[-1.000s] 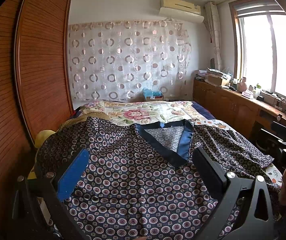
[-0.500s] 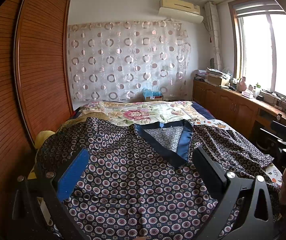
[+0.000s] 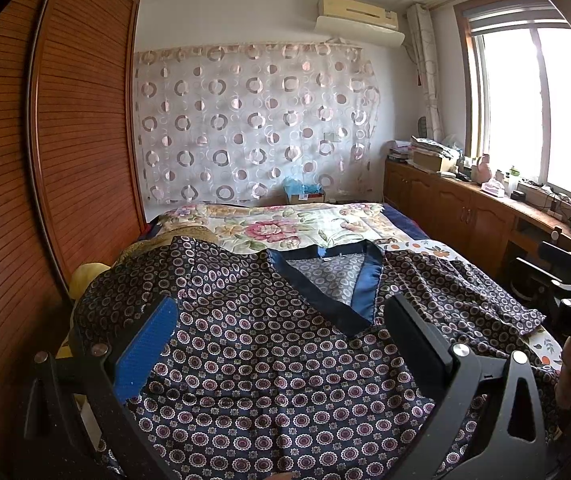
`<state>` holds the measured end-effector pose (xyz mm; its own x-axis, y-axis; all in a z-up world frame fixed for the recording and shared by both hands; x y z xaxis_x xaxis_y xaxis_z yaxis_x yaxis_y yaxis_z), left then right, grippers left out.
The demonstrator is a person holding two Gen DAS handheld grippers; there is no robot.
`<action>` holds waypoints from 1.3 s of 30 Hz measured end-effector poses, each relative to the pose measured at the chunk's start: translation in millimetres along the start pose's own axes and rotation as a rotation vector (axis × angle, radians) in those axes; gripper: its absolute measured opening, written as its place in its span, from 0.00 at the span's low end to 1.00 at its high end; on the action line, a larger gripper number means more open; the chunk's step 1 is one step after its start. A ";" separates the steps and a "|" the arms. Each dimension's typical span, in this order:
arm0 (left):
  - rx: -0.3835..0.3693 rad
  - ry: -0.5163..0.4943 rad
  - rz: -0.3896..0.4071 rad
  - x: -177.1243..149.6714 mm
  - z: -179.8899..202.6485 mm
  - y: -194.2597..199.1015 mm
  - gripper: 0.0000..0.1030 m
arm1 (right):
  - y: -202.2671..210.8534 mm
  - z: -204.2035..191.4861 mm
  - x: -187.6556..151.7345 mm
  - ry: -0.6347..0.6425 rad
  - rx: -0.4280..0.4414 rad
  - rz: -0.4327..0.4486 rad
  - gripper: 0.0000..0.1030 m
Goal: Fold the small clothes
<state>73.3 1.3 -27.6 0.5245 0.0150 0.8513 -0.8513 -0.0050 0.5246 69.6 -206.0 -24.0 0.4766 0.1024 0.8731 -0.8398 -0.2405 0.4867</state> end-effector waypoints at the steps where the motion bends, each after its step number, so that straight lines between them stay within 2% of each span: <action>1: -0.001 0.000 0.001 0.0 0.0 0.1 1.00 | 0.0 0.0 0.0 0.000 0.000 0.000 1.00; 18: 0.000 0.007 -0.020 2.4 -3.2 11.0 1.00 | -5.6 -6.9 -4.7 0.013 0.024 -0.019 1.00; 27: 0.040 0.004 -0.112 -21.4 -45.9 -12.0 1.00 | -23.4 -19.1 -8.5 0.048 0.067 -0.063 1.00; 39: 0.116 0.041 -0.228 -60.8 -125.9 -44.4 1.00 | -48.5 -34.4 -6.1 0.118 0.127 -0.140 1.00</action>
<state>77.8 126.5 -103.9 0.6994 0.0698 0.7113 -0.7031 -0.1113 0.7023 98.5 -161.7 -51.9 0.5459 0.2541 0.7983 -0.7245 -0.3353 0.6022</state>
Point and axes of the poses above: each gripper's, at about its wrist camera, not at the fingertips, and y roughly against the way its jaws point, z to its right, x to its top, the point moved 8 cm from there along -y, roughly the way its jaws point, and after that the axes turned 9 degrees about -z, right-handed, at the moved point
